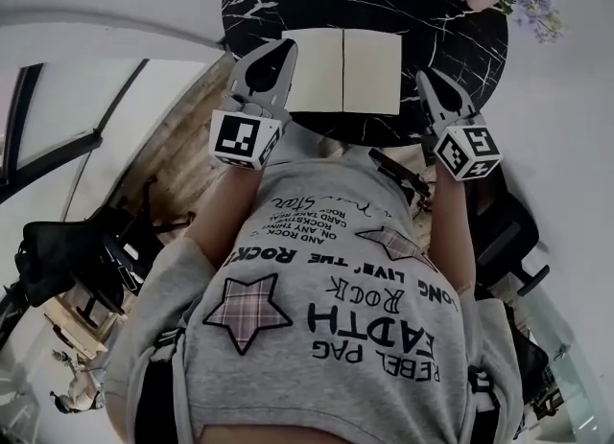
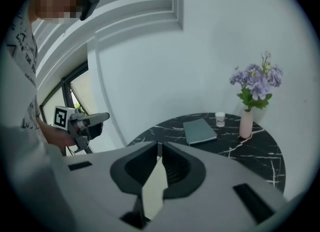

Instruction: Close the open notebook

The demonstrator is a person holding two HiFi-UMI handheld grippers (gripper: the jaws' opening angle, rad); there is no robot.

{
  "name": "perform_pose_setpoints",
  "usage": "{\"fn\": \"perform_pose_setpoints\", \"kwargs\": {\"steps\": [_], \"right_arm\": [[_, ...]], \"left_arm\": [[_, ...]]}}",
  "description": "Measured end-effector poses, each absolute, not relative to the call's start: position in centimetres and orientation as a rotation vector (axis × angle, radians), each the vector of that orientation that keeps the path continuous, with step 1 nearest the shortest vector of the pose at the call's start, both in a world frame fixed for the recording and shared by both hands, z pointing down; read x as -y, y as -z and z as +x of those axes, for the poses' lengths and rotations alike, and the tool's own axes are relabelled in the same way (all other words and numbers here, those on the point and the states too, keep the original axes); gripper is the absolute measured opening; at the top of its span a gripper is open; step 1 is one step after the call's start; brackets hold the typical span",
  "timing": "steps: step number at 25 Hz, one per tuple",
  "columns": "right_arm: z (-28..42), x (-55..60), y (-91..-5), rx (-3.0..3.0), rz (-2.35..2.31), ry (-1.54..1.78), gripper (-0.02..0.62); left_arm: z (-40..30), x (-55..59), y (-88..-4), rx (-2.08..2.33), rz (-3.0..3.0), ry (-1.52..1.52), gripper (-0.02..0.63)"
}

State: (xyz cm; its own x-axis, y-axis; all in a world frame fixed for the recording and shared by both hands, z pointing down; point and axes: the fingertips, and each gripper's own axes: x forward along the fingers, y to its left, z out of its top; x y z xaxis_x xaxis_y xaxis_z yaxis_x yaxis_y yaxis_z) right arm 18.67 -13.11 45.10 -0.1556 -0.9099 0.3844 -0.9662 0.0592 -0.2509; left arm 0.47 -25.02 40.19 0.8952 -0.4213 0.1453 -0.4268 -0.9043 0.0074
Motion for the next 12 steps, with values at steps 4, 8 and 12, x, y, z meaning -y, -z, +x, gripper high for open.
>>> {"fn": "perform_pose_setpoints", "kwargs": {"steps": [4,8,12], "right_arm": [[18.6,13.0,-49.1,2.142,1.912,-0.828,0.015],[18.7,12.5,-53.0,2.068,1.886,-0.945,0.088],[18.9,11.8,-56.4,1.998,1.861,-1.053,0.132]], "left_arm": [[-0.1,25.8,-43.2,0.687,2.967,-0.27,0.009],[-0.9,26.1,-46.3,0.71,2.926,-0.357,0.009],[-1.6,25.9,-50.3,0.717,2.933,-0.531,0.009]]}}
